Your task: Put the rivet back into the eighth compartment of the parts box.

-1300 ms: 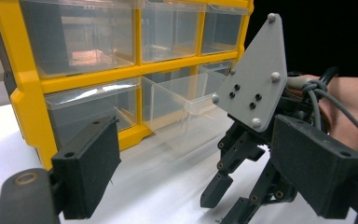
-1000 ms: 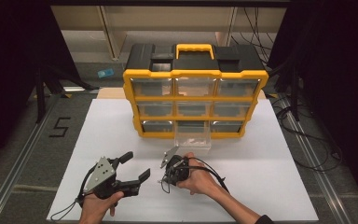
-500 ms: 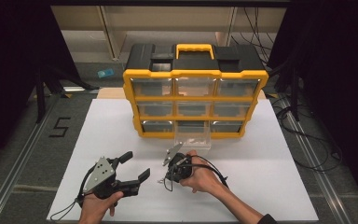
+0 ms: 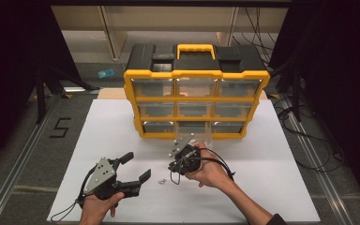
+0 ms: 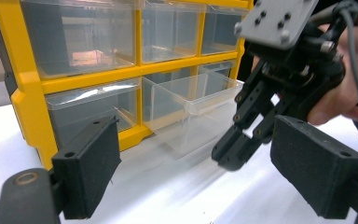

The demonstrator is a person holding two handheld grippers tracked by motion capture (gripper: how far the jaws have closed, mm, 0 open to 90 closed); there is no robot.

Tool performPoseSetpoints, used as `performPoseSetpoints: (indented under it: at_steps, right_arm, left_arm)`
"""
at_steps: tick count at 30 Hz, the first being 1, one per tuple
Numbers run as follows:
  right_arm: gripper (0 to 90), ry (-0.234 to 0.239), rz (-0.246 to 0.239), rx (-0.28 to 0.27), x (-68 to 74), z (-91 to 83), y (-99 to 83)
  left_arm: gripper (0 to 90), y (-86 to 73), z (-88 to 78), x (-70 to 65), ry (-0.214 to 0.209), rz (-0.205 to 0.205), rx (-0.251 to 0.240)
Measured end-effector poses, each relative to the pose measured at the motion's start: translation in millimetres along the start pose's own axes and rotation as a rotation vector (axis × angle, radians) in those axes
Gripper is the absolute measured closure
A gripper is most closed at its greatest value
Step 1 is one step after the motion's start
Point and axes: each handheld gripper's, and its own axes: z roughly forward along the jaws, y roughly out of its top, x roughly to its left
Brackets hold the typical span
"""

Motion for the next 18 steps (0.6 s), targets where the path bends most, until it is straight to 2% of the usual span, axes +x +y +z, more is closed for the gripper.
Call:
performPoseSetpoints:
  at_steps: [3, 5, 13, 15, 18]
  right_arm:
    - [83.6, -0.013, 0.003, -0.033, -2.0, -10.4, 3.9]
    - [83.6, -0.005, -0.001, -0.041, -3.1, -13.0, 4.8]
    - [83.6, -0.048, 0.009, -0.117, -9.4, -32.3, 13.3]
    - [83.6, -0.040, 0.008, -0.128, -11.6, -37.9, 14.8]
    - [83.6, -0.058, 0.018, -0.157, -14.7, -45.9, 15.9]
  left_arm:
    - [15.9, 0.0, 0.0, 0.0, 0.000, -0.001, 0.000]
    - [16.0, -0.1, 0.0, 0.1, 0.000, -0.001, 0.001]
    - [16.0, -0.1, 0.4, -0.2, 0.000, 0.000, 0.000]
    - [15.9, -0.1, 0.1, -0.5, 0.002, -0.003, 0.005]
    - [16.0, -0.2, 0.4, -0.2, 0.001, -0.002, 0.001]
